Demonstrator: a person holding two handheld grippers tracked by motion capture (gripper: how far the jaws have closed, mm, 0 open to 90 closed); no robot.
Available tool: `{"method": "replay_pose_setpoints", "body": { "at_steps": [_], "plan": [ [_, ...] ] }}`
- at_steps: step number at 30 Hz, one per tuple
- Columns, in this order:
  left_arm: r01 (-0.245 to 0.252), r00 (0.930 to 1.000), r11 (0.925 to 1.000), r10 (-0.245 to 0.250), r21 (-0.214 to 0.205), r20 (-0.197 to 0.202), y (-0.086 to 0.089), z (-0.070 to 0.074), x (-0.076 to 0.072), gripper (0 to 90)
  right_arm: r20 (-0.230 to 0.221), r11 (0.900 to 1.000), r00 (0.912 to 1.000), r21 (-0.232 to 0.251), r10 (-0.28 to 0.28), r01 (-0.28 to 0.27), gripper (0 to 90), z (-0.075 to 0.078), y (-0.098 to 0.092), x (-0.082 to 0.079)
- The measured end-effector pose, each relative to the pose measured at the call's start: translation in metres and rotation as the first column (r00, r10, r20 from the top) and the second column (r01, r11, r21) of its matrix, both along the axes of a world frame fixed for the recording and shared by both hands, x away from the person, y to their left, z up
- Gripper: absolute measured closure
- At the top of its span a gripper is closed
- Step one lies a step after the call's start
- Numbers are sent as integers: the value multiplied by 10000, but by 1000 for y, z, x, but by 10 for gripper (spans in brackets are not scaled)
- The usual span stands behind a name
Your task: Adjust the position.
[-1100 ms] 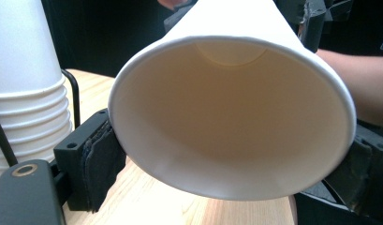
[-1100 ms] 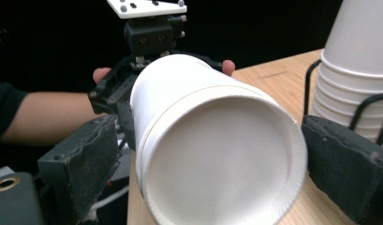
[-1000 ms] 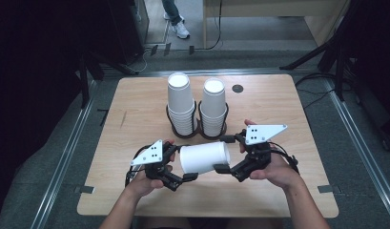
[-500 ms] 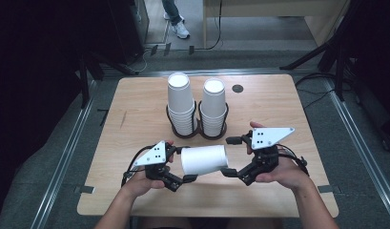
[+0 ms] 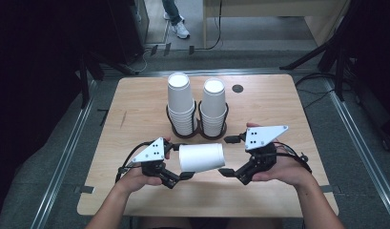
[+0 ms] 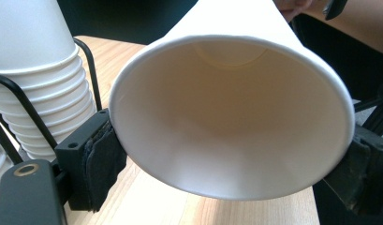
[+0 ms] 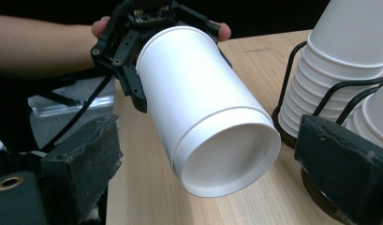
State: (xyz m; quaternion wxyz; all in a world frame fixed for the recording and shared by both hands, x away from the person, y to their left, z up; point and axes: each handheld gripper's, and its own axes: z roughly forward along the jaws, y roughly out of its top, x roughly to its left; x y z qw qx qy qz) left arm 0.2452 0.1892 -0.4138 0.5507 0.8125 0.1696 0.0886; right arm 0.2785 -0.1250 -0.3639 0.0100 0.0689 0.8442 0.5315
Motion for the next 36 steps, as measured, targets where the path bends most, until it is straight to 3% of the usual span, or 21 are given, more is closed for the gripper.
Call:
{"method": "replay_pose_setpoints", "body": {
  "at_steps": [11, 19, 36],
  "plan": [
    [121, 9998, 9981, -128, 606, 118, 0, 6, 0, 104, 474, 9957, 9985, -903, 264, -221, 127, 2, 14, 0],
    [323, 9992, 9945, -346, 997, 216, -5, 6, -2, 104, 596, 9844, 9965, -1693, 590, -481, 130, -1, 27, -3],
    [570, 9966, 9820, -668, 1798, 491, -12, 8, -6, 104, 689, 9720, 9952, -2291, 692, -517, 183, -7, 39, -6]
  ]
}}
